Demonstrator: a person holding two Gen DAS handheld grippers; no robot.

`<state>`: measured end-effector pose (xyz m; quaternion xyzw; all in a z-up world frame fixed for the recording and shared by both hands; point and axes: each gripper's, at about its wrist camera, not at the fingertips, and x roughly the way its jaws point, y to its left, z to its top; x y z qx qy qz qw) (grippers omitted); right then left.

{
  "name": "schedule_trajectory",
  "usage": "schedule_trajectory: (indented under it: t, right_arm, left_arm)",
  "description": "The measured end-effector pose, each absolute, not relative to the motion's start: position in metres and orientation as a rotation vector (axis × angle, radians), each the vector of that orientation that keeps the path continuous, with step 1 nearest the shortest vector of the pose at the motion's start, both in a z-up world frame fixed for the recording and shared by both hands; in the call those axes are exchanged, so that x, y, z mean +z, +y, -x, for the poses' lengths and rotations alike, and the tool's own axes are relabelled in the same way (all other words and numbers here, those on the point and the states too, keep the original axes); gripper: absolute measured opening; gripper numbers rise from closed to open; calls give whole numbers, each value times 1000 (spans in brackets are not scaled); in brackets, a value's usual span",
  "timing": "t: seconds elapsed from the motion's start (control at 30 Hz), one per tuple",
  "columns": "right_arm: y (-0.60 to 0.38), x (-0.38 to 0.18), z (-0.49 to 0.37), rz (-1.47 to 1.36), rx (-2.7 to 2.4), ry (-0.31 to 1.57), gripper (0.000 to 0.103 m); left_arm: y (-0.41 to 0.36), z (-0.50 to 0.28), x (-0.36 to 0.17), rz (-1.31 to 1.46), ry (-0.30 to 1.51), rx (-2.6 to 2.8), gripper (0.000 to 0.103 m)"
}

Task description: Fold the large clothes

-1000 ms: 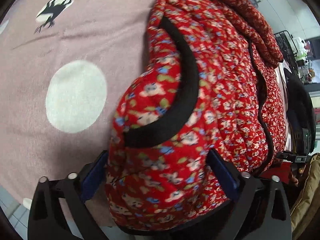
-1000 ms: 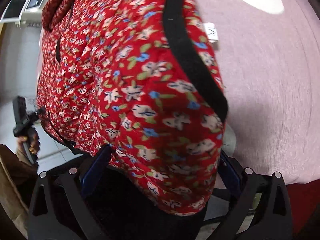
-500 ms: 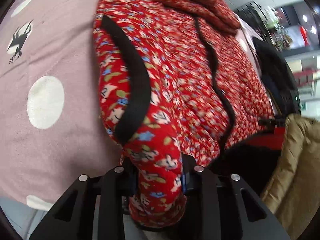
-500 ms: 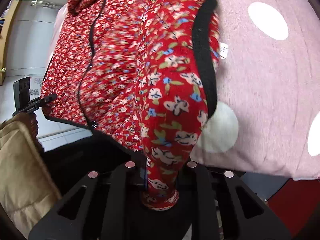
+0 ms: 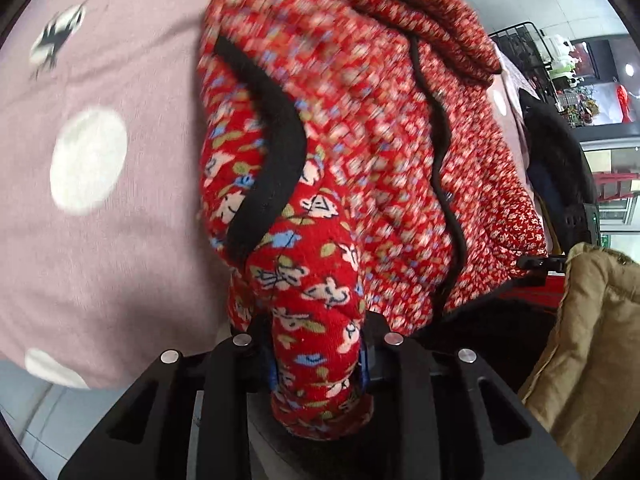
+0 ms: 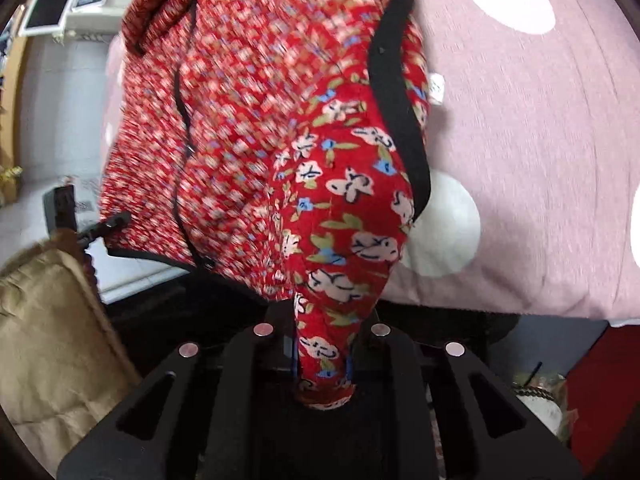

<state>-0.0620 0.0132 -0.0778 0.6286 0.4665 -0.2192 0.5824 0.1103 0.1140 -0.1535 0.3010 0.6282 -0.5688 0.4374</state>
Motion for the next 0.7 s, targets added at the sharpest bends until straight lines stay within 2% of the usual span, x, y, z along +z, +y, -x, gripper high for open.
schedule_trajectory:
  t: [0.27,0.53,0.7]
  right_arm:
    - [-51,-42,46,-1400,-476,943,16]
    - [-184,14,31,-1353,-529,642,15]
    - [-273,37,49,-1445,-581,441,16]
  left_arm:
    - [50,-131,-96,-597,1428,-1469,27]
    - [-70,-152,-57,-526,1338,-1385,28]
    - [-134,-194,-34,-427,1307,-1303,28]
